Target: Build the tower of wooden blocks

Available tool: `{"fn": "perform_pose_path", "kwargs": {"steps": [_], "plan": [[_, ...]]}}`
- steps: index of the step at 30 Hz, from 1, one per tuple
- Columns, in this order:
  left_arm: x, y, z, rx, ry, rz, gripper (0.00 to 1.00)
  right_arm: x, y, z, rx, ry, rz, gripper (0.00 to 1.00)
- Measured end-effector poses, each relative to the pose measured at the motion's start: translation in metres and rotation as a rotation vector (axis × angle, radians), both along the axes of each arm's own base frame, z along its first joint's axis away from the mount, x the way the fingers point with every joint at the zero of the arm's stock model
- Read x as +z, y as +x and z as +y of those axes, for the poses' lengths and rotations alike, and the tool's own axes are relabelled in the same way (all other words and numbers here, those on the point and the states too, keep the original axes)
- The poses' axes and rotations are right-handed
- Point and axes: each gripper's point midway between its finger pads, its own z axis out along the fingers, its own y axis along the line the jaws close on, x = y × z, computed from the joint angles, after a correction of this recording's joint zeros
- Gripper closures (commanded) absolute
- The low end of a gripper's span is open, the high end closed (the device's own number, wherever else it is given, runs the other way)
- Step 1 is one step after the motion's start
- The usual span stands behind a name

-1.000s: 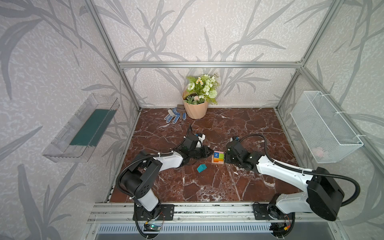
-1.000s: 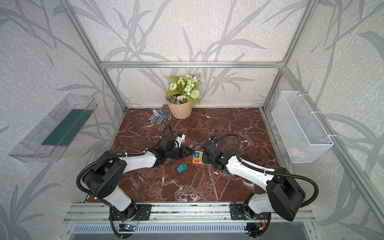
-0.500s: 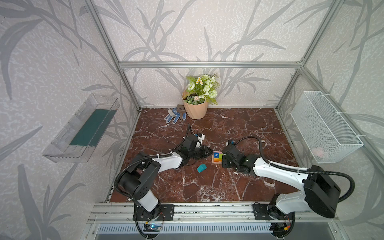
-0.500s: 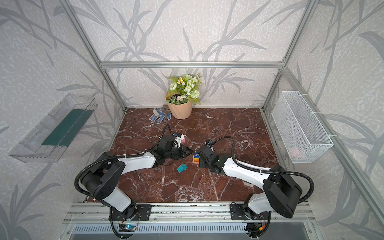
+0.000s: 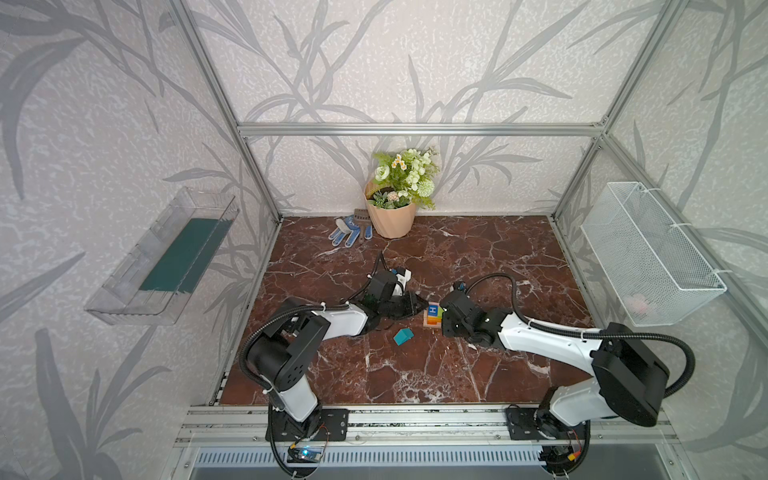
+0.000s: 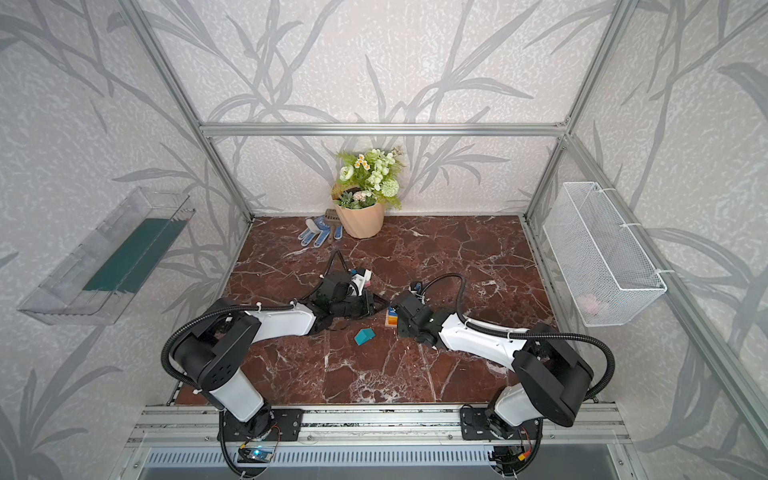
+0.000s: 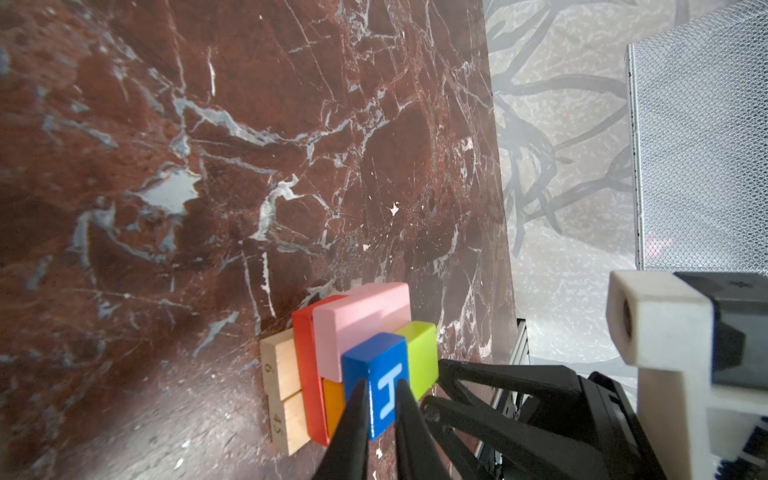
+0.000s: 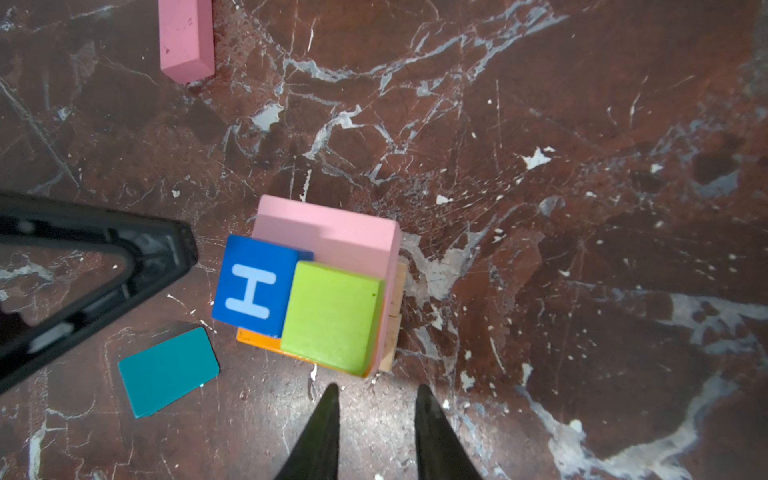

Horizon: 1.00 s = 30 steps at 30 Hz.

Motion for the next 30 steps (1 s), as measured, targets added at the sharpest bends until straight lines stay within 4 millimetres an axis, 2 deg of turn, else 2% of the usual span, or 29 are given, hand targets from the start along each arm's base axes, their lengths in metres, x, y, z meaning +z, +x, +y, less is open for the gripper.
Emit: {"fn": "perform_pose_path", "kwargs": {"steps": [30], "plan": [[0.0033, 0.0015, -0.0006, 0.000, -0.016, -0.008, 0.83, 0.0001, 0.0094, 0.0068, -0.016, -0.004, -0.007, 0.71]]}}
